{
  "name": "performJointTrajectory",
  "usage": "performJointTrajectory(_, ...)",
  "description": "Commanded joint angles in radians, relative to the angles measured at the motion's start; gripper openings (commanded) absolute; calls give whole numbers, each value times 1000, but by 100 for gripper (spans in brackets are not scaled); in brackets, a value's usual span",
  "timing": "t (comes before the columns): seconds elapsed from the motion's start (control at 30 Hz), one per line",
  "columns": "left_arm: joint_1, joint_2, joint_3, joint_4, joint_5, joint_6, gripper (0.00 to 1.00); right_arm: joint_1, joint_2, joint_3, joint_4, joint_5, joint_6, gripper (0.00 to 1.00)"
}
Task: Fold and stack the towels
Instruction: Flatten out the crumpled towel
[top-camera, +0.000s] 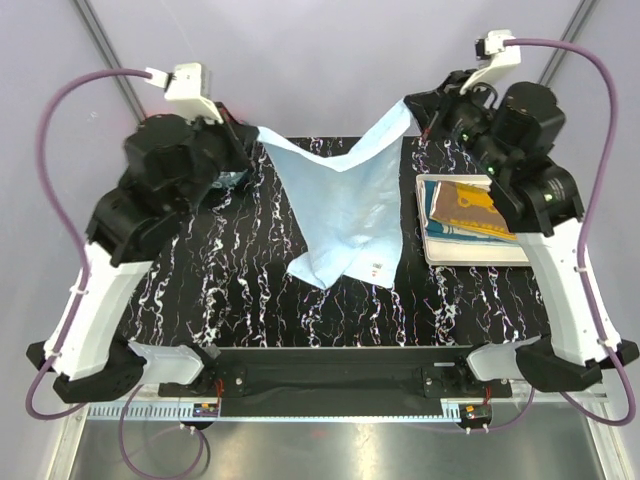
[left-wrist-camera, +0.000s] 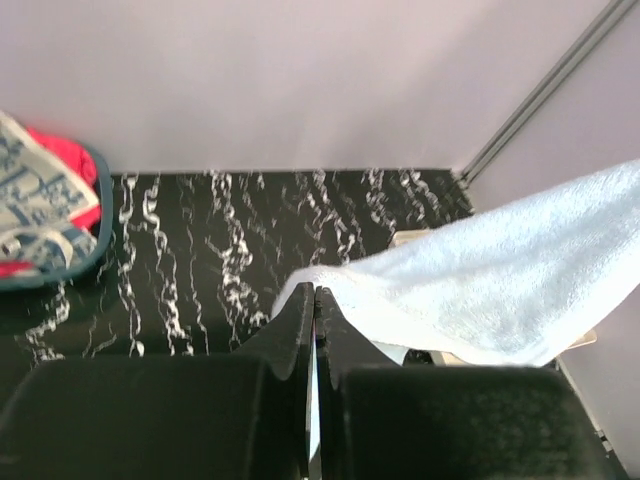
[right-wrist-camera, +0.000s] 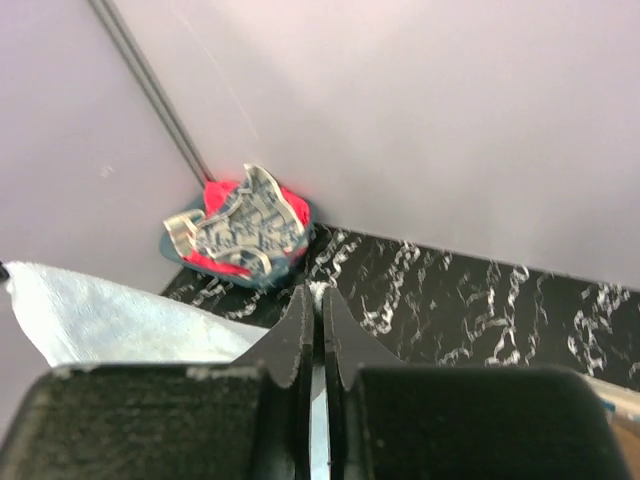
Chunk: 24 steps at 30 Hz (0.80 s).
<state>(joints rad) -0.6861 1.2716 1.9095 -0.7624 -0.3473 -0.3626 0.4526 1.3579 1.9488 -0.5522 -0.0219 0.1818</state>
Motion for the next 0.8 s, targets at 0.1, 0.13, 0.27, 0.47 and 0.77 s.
performJointTrajectory(0.1, 2, -8, 239, -20, 74, 102, 0, 5, -74, 110, 51, -98, -22, 0)
performJointTrajectory(0.13, 2, -3, 291, -18, 80, 114, 0, 5, -75, 134, 60, -104, -21, 0)
performJointTrajectory(0.27, 2, 20, 402, -21, 116, 129, 0, 5, -74, 212, 67, -130, -19, 0)
performJointTrajectory(0.47, 2, -5, 405, 61, 177, 117, 0, 5, -108, 233, 138, -174, -10, 0)
performJointTrajectory(0.77, 2, -51, 407, 156, 229, 120, 0, 3, -143, 246, 204, -219, 4, 0)
